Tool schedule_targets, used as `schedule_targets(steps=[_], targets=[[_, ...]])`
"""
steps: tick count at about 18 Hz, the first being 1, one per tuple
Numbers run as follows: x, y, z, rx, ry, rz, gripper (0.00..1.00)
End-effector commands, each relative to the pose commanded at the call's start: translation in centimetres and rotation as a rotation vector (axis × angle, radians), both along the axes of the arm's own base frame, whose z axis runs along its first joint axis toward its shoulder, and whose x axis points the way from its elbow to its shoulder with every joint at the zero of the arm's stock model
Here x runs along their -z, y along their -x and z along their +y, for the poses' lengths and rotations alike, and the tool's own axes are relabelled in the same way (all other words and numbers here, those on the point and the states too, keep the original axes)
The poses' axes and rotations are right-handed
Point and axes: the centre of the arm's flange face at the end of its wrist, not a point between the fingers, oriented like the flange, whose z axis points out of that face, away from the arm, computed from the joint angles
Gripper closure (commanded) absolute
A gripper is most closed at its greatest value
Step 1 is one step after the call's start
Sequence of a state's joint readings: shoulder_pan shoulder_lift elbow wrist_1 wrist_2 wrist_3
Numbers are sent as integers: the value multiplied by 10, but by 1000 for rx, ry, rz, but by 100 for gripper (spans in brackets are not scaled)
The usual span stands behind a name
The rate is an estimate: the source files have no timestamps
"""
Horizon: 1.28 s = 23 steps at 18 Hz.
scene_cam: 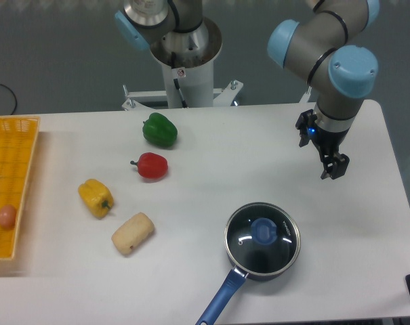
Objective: Open the lid
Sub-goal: 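Move the gripper toward the saucepan with the glass lid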
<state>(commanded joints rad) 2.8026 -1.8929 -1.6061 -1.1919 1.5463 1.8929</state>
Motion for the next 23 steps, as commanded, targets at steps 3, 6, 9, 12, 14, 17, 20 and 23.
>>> schedule_targets(steps=[3,6,9,12,14,17,20,23], targets=[[4,-2,-1,0,3,-7,0],[4,-4,2,6,5,-8,0],[10,-11,-5,-14,4,-20,0],[4,-18,-18,-47,7,-18,0],[-6,-24,-14,-107,9,-4,0],[-9,-30,-4,-208,-1,-3,0],[-15,-42,18,-272,-26,-7,0],[-19,-54,43,-350,-67,-14,0]])
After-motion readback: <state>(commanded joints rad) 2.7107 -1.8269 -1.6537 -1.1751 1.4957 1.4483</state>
